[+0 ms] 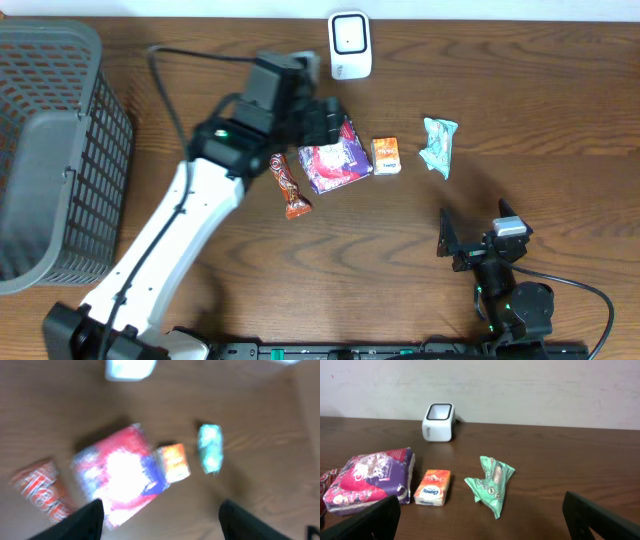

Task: Scan the item barcode
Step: 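Retract the left gripper to hover beside the basket, then reach the right gripper toward the green wipes pack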

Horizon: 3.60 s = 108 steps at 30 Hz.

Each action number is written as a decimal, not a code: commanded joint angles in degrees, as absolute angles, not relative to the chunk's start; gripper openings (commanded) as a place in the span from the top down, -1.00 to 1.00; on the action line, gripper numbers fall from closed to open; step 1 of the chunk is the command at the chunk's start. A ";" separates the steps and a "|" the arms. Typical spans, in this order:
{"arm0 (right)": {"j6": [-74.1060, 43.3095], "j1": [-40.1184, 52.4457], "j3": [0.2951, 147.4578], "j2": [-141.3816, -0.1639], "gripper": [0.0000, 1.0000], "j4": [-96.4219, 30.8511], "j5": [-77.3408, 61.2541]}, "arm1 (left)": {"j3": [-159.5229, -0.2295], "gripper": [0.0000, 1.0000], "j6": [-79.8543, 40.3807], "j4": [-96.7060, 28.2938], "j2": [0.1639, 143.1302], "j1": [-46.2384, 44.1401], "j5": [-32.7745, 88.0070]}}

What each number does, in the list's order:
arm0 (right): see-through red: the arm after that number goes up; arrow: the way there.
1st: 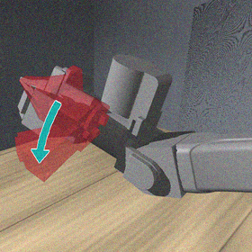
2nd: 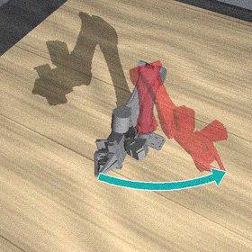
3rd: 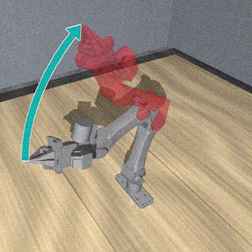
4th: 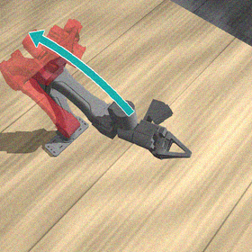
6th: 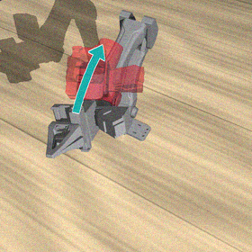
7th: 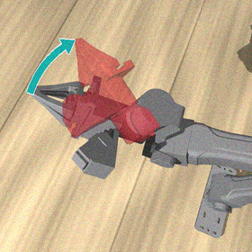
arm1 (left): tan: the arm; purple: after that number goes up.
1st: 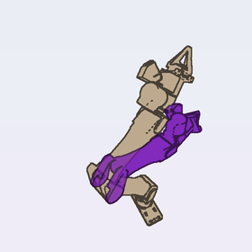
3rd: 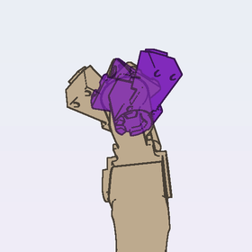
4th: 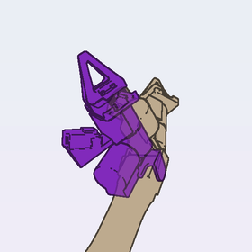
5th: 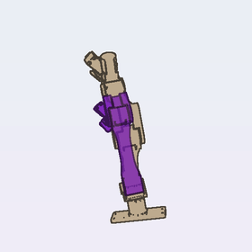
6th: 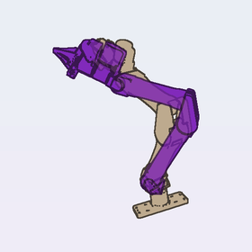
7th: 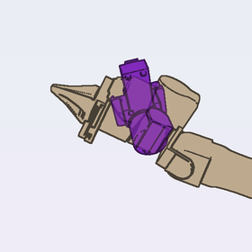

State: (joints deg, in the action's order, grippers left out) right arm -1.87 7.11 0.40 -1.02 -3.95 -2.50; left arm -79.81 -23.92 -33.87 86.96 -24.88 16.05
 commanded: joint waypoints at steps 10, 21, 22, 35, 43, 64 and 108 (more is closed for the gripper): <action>-1.19 7.51 0.32 -0.82 -0.99 -4.12 -2.00 | -79.96 -0.48 -21.65 -53.67 85.71 -14.33 15.03; -1.19 7.51 0.32 -0.82 -0.98 -4.12 -2.00 | -79.94 -0.96 -21.65 -56.12 85.71 -14.04 13.78; -1.19 7.51 0.32 -0.82 -0.99 -4.12 -2.00 | -79.94 -0.96 -21.67 -56.12 85.71 -14.04 13.78; -1.19 7.51 0.32 -0.82 -0.99 -4.12 -2.00 | -79.94 -0.96 -21.65 -56.12 85.71 -14.04 13.80; -1.19 7.51 0.32 -0.82 -0.99 -4.12 -1.98 | -79.94 -0.96 -21.65 -56.12 85.71 -14.04 13.80; -33.21 7.51 0.32 -0.82 -0.99 2.72 -27.62 | -79.94 -0.96 -21.65 -56.12 85.71 -14.04 13.80; -2.48 7.60 82.48 -68.82 -0.99 -71.42 -33.54 | -79.94 -0.96 -21.65 -56.12 85.71 -14.04 13.80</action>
